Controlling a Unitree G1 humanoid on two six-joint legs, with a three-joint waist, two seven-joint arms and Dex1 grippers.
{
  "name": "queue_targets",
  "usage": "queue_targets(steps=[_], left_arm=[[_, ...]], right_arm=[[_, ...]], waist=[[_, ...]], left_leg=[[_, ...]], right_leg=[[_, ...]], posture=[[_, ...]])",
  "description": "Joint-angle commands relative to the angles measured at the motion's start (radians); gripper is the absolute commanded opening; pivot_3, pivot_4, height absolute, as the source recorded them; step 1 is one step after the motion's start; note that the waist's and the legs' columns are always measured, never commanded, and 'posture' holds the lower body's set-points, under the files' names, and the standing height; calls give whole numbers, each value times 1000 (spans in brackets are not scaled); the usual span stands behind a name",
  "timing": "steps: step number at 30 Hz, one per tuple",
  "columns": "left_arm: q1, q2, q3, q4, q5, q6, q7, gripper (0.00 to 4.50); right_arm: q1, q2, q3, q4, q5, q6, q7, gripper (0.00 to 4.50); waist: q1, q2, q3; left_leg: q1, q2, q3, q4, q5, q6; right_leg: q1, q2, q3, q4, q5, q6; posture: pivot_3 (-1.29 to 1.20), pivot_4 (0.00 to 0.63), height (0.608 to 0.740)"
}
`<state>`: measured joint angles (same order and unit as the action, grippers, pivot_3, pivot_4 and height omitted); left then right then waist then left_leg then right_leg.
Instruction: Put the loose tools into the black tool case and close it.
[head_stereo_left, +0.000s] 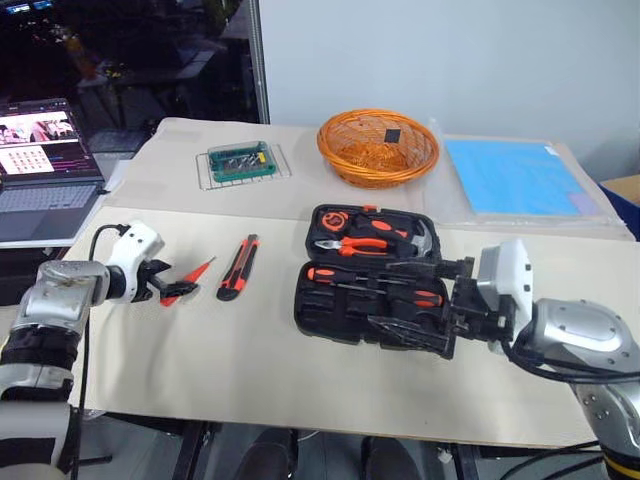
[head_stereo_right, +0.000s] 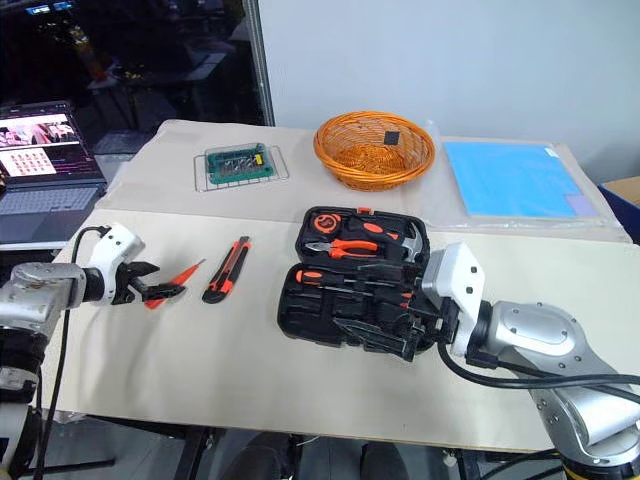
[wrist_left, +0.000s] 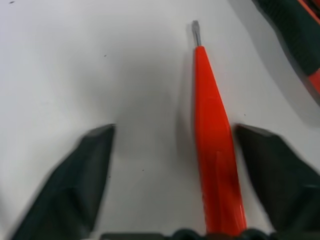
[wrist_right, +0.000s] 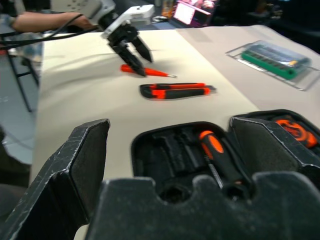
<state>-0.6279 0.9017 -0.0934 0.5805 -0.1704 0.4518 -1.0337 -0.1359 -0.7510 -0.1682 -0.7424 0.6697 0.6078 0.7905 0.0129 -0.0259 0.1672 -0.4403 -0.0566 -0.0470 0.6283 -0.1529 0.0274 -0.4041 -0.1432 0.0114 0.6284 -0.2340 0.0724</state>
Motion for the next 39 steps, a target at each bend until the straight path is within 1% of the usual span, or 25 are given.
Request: queue_targets(steps=[1,2,3,5,7,8,10,11,13,16,18,20,23,25,33,39], left_arm=[[9,-15,-22,27,41,-41,-35,2337],[9,-19,-14,26,41,-45,-32,1969],[8,-22,-3,22,39,-55,-33,1715],[25,-22,63,-58,-38,-81,-90,898],[29,-8,133,-169,-144,-23,-173,898],[30,-1,148,-200,-169,-4,-197,898],[25,30,134,-339,-232,91,-275,898],[-3,32,99,-424,-256,149,-301,898],[-40,30,60,-511,-276,216,-319,898],[-148,-93,-98,-595,-207,252,-268,898],[-195,-174,-176,-623,-180,283,-233,898],[-214,-219,-231,-622,-144,270,-225,898],[-234,-279,-320,-596,-77,232,-208,898],[-247,-310,-380,-550,-15,167,-202,898],[-295,-409,-460,-360,128,-12,-188,898],[-316,-457,-457,-279,169,-81,-202,898]], right_arm=[[4,-12,-32,-50,8,-19,-23,4500],[9,-12,-36,-51,8,-21,-24,4500],[11,-12,-37,-50,8,-21,-27,4500],[25,-6,-44,-47,7,-29,-29,4500],[61,-2,-60,-42,-2,-54,-22,4500],[90,-2,-76,-44,-3,-69,-11,4500],[141,-4,-109,-44,1,-100,12,4500],[181,-1,-146,-46,15,-114,28,4500],[220,1,-184,-44,31,-132,43,4500],[362,-19,-327,-49,17,-169,119,4500],[430,-28,-413,-47,30,-174,156,4500],[473,-38,-468,-43,38,-180,181,4500],[531,-43,-562,-42,60,-177,214,4500],[562,-38,-611,-45,75,-169,217,4500],[606,-38,-638,-93,98,-151,177,4500],[632,-34,-647,-123,118,-146,149,4500]], waist=[[-1,0,0],[0,0,0],[0,0,0],[0,0,0],[0,-2,1],[0,-4,2],[2,-7,4],[1,-7,4],[5,-7,4],[11,-6,4],[16,-6,4],[10,-6,4],[-12,-6,4],[-13,-6,4],[-1,-6,4],[4,-6,4]], left_leg=[[0,0,0,0,0,0],[0,0,0,0,0,0],[0,0,0,0,0,0],[0,0,0,1,0,-1],[0,0,0,1,0,-1],[0,1,0,1,0,-1],[-3,1,-2,2,0,0],[-3,1,-3,2,0,0],[-5,-1,-2,2,0,0],[-4,-1,-2,4,0,1],[-1,-1,-1,4,0,1],[-1,-1,-2,6,0,2],[0,1,-1,7,0,2],[0,3,-1,6,0,2],[2,3,-2,7,0,2],[1,1,-2,7,0,2]], right_leg=[[0,0,0,0,0,0],[0,0,0,0,0,0],[0,0,0,0,0,0],[0,0,-1,-1,0,0],[0,0,-1,-1,0,0],[0,0,-1,-1,0,0],[-1,0,-3,-1,0,0],[-1,0,-3,-1,0,0],[0,-1,-3,-2,0,1],[2,-1,-2,-2,-1,2],[7,0,-2,-2,-3,6],[9,0,-3,-2,-5,10],[8,2,0,-1,-5,10],[8,4,0,-1,-5,9],[12,3,0,-2,-4,10],[12,0,-2,-3,-5,10]], posture=[[0,150,740],[0,150,740],[0,150,740],[0,150,740],[0,150,740],[0,150,740],[0,150,740],[0,150,740],[0,150,740],[0,150,740],[0,150,740],[0,150,740],[0,150,740],[0,150,740],[0,150,740],[0,150,740]])
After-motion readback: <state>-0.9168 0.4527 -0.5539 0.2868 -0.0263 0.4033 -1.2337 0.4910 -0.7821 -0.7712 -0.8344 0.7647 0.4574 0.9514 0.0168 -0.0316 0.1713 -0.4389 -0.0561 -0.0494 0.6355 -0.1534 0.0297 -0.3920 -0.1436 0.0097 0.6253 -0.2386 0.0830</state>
